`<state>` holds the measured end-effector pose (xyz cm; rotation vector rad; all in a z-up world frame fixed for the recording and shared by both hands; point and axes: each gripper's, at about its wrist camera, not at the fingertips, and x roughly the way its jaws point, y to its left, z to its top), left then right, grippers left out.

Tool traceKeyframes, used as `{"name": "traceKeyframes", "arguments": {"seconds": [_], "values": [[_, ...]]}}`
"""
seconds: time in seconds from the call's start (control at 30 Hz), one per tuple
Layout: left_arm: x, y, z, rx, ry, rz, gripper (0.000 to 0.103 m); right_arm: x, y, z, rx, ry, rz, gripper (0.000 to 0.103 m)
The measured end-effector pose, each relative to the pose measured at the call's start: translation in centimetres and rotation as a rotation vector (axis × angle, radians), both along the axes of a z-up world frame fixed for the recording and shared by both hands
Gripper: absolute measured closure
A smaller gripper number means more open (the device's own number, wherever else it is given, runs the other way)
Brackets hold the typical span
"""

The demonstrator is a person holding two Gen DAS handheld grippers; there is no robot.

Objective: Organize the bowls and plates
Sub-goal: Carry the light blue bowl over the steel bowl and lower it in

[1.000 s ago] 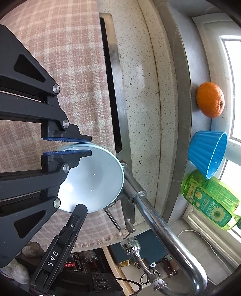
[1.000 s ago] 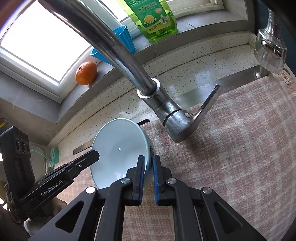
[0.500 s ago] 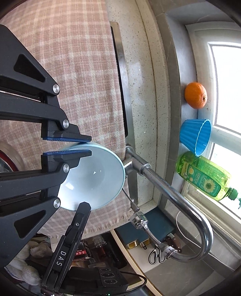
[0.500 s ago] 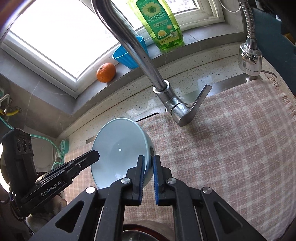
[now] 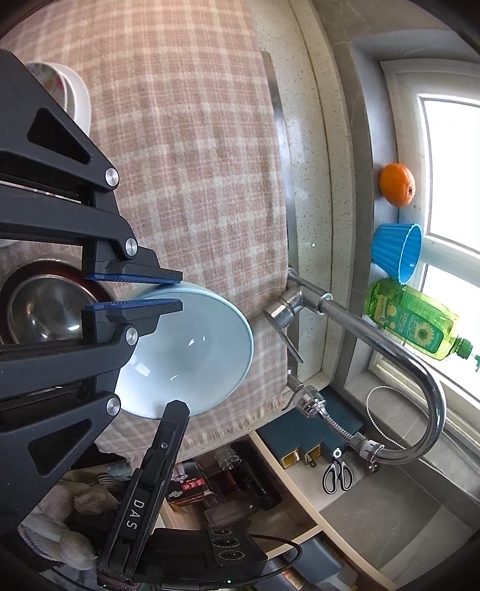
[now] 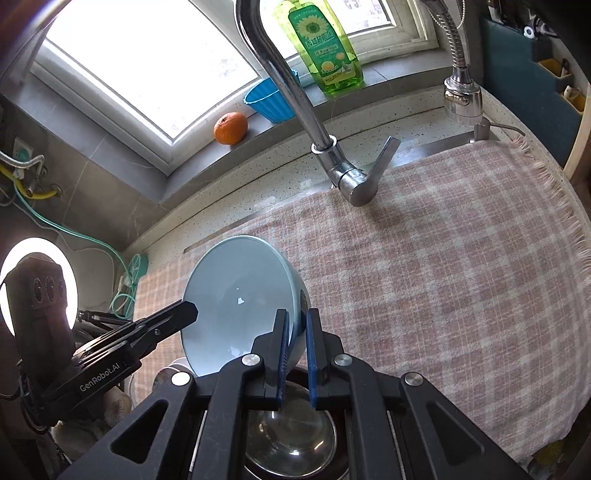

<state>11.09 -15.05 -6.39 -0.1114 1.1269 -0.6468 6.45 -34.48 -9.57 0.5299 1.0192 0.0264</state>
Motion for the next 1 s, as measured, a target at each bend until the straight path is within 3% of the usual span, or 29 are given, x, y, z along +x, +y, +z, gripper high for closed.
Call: {"name": "traceKeyframes", "arguments": {"seconds": [0.57, 1.0], "values": [[-6.3, 1.3, -1.3, 0.003, 0.051, -0.038, 0.096, -6.7, 2.1, -1.9, -0.011, 0.053, 0.003, 0.095], [-7.9, 1.8, -3.2, 0.026, 0.105, -0.058, 0.096, -8.1, 3.2, -4.0, -0.041, 0.105, 0.013, 0.095]]}}
